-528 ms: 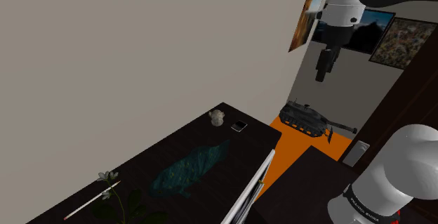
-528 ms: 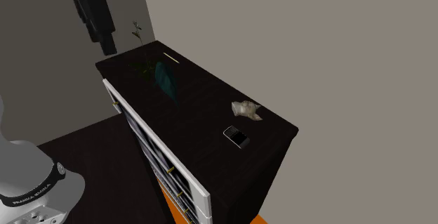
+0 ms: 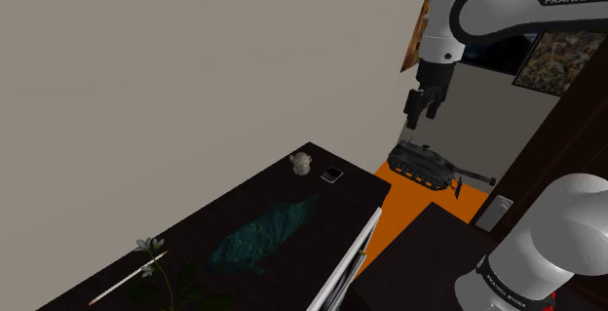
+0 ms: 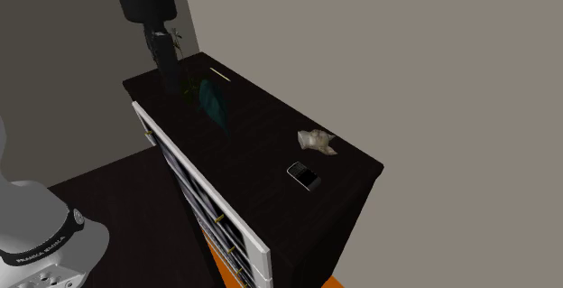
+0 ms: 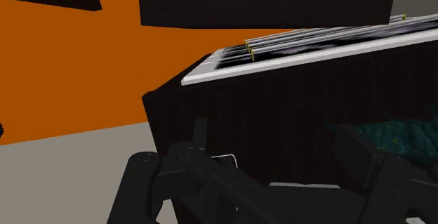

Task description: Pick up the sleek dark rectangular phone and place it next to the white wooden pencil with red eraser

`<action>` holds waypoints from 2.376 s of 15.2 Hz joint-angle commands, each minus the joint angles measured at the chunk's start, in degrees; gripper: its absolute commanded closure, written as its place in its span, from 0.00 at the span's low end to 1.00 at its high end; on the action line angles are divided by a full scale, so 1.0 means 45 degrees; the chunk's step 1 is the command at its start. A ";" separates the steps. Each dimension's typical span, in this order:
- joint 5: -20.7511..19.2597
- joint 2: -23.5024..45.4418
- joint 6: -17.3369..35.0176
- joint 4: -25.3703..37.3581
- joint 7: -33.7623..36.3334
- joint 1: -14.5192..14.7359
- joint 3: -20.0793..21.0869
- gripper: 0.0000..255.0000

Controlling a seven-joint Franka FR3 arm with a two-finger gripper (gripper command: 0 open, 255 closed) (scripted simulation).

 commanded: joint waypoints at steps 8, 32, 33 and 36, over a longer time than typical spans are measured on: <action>0.0674 0.3417 0.4211 -0.0536 0.3464 -0.0703 0.0588 0.00; 0.1573 1.4792 1.1599 0.4569 1.0622 -0.1645 -0.0167 0.00; 0.1691 1.5252 1.1745 0.4937 1.0820 -0.1682 -0.0226 0.00; 0.2069 1.6624 1.2112 0.6105 1.1392 -0.1822 -0.0382 0.00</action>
